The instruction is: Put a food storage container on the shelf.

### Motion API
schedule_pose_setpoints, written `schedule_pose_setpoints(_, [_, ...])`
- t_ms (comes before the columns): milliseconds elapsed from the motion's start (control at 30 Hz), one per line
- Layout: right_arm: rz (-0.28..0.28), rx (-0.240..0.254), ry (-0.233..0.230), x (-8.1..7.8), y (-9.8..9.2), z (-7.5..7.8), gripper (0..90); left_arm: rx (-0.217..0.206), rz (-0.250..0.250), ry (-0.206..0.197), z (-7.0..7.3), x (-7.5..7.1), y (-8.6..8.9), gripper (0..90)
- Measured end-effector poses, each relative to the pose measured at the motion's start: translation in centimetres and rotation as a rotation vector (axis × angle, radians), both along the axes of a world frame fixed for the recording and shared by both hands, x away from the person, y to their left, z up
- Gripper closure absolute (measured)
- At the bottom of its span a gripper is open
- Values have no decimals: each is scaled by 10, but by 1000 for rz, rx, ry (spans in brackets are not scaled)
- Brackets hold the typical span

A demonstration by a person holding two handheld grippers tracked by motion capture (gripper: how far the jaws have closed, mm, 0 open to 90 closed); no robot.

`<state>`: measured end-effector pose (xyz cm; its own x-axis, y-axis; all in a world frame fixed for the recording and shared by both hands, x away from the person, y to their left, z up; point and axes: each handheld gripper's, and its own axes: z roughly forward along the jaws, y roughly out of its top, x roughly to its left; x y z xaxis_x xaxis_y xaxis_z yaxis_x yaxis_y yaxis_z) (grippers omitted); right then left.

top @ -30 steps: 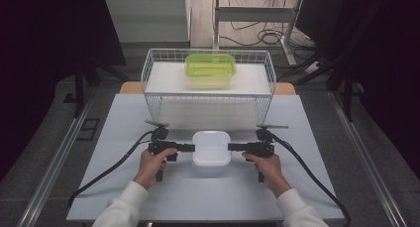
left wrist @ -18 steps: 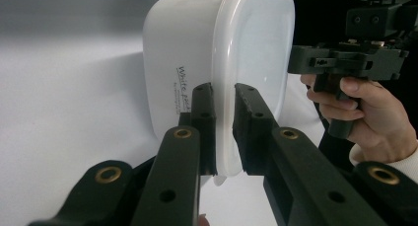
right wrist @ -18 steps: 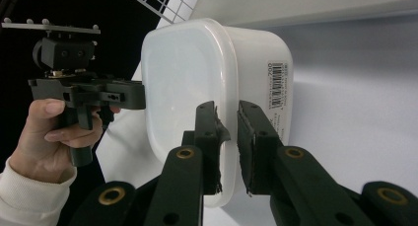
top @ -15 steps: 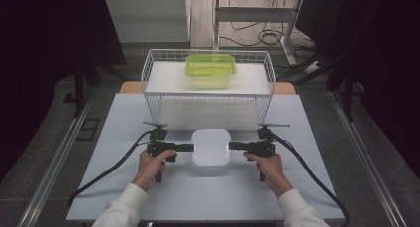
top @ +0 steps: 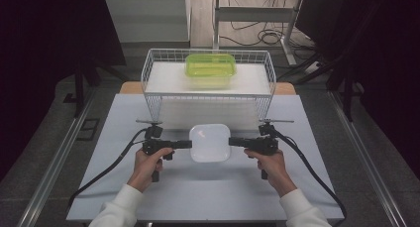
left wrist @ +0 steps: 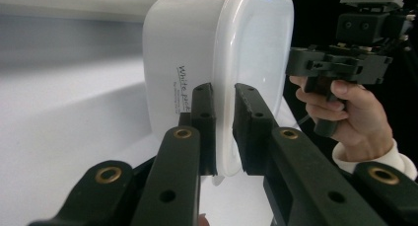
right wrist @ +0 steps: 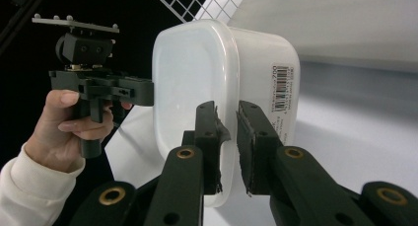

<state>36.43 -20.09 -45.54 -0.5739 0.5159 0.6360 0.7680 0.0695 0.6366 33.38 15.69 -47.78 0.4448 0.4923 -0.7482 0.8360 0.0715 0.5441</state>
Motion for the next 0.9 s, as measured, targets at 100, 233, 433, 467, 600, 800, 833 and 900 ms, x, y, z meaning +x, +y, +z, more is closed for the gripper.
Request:
schedule_pose_setpoints(100, [8, -1, -21, -1, 0, 4, 783, -11, -2, -11, 4, -1, 1, 798])
schedule_pose_setpoints(233, [18, -13, -52, -3, 1, 11, 780, 3, -4, -34, 11, -3, 1, 798])
schedule_pose_setpoints(433, [8, -32, -73, -3, -1, 15, 771, -16, -19, -71, 27, -3, -1, 803])
schedule_pose_setpoints(467, [6, -25, -73, -3, -1, 16, 770, -13, -18, -74, 30, -3, -1, 806])
schedule_pose_setpoints(600, [3, -11, -84, -4, -3, 20, 770, -16, -21, -86, 34, -2, -2, 807])
schedule_pose_setpoints(800, [9, 5, -96, -3, -3, 29, 770, -11, -12, -97, 43, -1, -1, 808])
schedule_pose_setpoints(833, [7, 4, -102, -2, -3, 32, 771, -5, -13, -107, 47, 0, -1, 808])
schedule_pose_setpoints(900, [5, 6, -108, -1, -2, 35, 771, -8, -14, -113, 52, 0, -1, 808])
